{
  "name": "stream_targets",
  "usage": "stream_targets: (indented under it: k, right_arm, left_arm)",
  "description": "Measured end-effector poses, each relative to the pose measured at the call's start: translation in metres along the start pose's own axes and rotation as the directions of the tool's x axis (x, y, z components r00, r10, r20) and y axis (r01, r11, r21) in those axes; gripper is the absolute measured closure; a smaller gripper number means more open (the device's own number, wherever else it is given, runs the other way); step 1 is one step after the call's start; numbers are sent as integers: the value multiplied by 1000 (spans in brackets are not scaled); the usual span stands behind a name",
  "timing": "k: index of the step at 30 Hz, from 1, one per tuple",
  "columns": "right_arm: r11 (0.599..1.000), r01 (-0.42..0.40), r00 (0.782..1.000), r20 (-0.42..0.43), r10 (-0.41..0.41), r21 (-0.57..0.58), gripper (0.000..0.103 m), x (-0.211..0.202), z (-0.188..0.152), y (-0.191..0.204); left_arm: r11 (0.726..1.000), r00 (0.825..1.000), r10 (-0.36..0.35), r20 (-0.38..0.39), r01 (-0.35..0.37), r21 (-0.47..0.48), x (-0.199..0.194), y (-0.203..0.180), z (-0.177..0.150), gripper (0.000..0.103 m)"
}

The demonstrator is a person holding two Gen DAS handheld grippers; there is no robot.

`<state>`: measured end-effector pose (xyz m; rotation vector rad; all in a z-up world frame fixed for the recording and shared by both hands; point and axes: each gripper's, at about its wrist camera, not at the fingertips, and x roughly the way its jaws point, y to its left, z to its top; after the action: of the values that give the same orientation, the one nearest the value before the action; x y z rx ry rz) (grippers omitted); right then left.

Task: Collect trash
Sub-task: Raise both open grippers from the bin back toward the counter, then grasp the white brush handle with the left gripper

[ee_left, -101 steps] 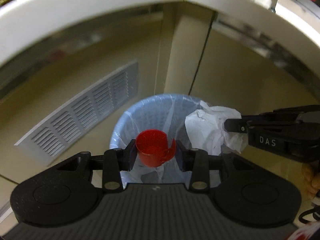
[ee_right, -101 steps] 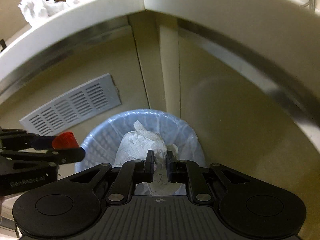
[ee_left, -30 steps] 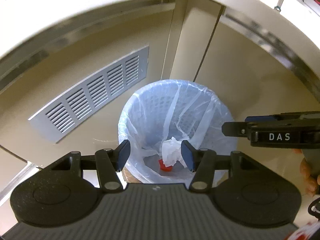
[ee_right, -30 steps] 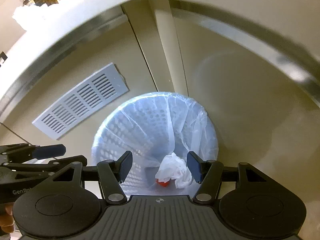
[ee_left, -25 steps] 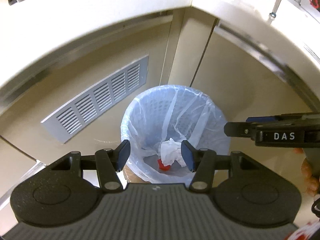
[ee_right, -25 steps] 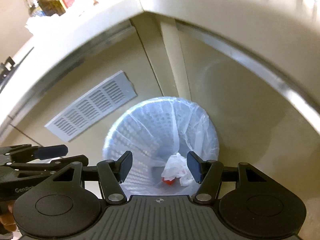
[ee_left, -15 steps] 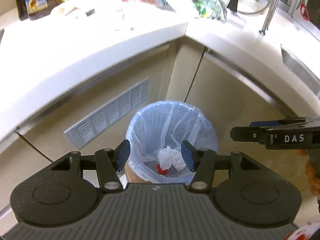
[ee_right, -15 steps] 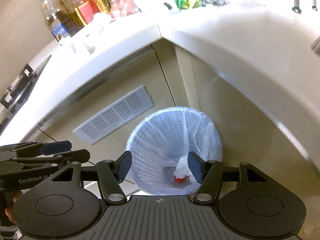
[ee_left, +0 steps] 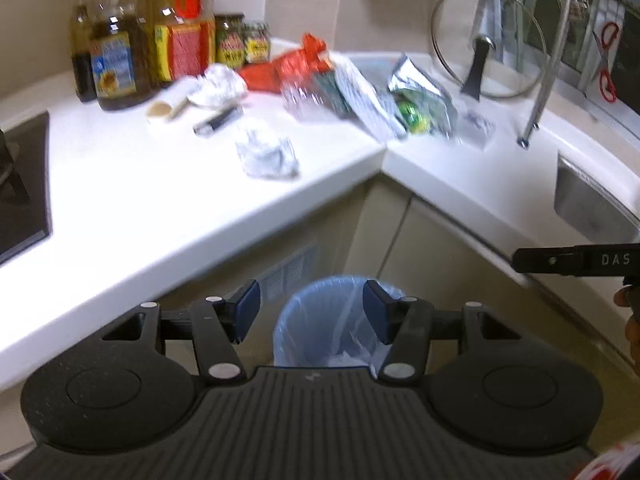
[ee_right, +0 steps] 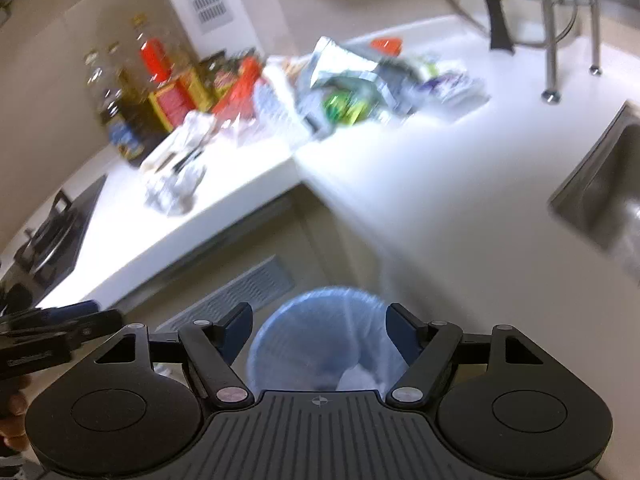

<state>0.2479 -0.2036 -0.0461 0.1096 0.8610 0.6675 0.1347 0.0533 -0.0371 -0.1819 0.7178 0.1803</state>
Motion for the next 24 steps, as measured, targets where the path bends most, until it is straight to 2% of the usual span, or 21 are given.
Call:
stream_targets:
  k: [8,15,24]
  right_arm:
    - [999,44,995,93,-45,17,29,-6,46,-37]
    - [995,89,985,145,-94,41,29,10,89,-67]
    - [989,136,976,163,-145,66,29,45,141,-89]
  left_arm:
    - [998,996,51,77,-49,-29,-3,1,34,49]
    - [997,990,77,118,-72,-42,8,-11,62,49]
    - [998,985,60,165,-56,-28,39,-41,99,49]
